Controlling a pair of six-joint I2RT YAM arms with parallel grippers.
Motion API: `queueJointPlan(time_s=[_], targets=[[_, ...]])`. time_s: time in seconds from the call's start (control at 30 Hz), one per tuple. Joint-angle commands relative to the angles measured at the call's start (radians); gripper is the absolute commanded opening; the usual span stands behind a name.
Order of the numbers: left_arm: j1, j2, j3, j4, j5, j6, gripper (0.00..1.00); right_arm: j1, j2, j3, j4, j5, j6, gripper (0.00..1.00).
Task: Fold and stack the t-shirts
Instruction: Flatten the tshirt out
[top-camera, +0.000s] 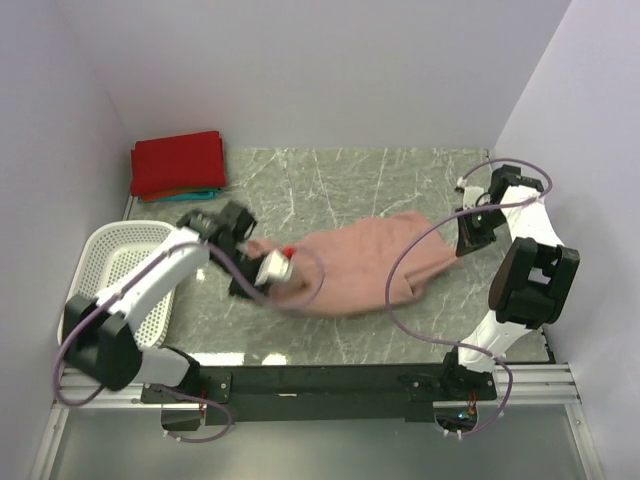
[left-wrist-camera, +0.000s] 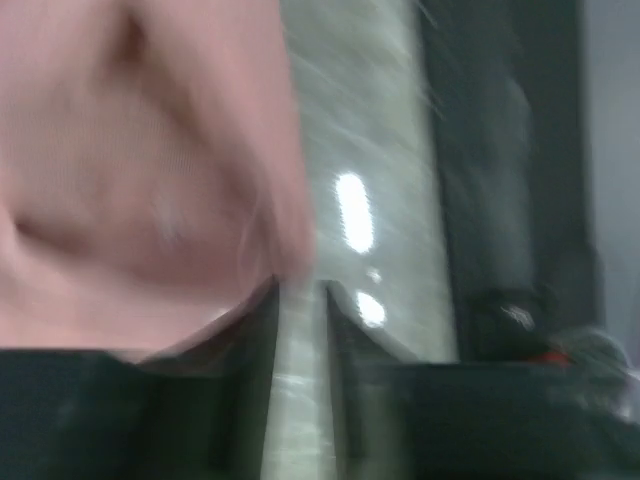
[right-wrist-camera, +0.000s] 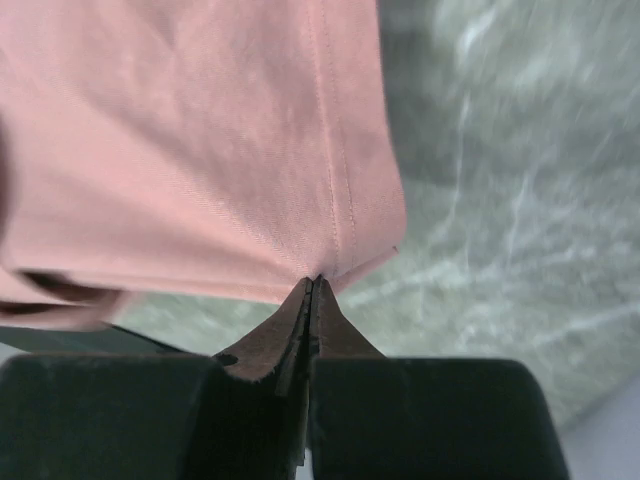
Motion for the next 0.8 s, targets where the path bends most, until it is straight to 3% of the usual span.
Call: queueJointPlan(time_s=[0.0,0.13,0.2,0.23,0.33,0.37,0.43,0.57,0.77], targets=[[-0.007,-0.156,-0.25,-0.153,-0.106,0.291,0.35,-0.004,-0.085,-0.075,-0.06,0.13,-0.159,0.0],[-0.003,-0.279,-0.328,0.023,-0.126,0.158,0.51,0.007,-0.076,-0.092,-0.133,0.124,-0.259,0.01],[0.037,-0.254,-0.291,0.102,-0.114,0.042,0.53,0.011,-0.05,-0.055,-0.188,0.089,-0.284,0.13],[0.066,-0.231,-0.273,0.122,-0.1,0.003,0.53,0.01,-0.038,-0.034,-0.202,0.049,-0.284,0.31],[0.163,-0.082,-0.164,0.199,-0.073,-0.202,0.54,0.013,0.005,0.061,-0.224,-0.029,-0.242,0.49],[0.181,0.006,-0.129,0.198,-0.067,-0.289,0.53,0.014,0.018,0.092,-0.233,-0.046,-0.223,0.51],[0.235,0.079,-0.041,0.201,-0.024,-0.372,0.61,0.013,0.062,0.178,-0.225,-0.069,-0.189,0.52],[0.258,0.184,-0.025,0.381,-0.08,-0.654,0.63,0.043,0.156,0.31,-0.1,-0.092,-0.004,0.53],[0.257,0.312,-0.022,0.431,-0.169,-0.801,0.64,0.184,0.257,0.324,0.08,0.041,0.107,0.66]])
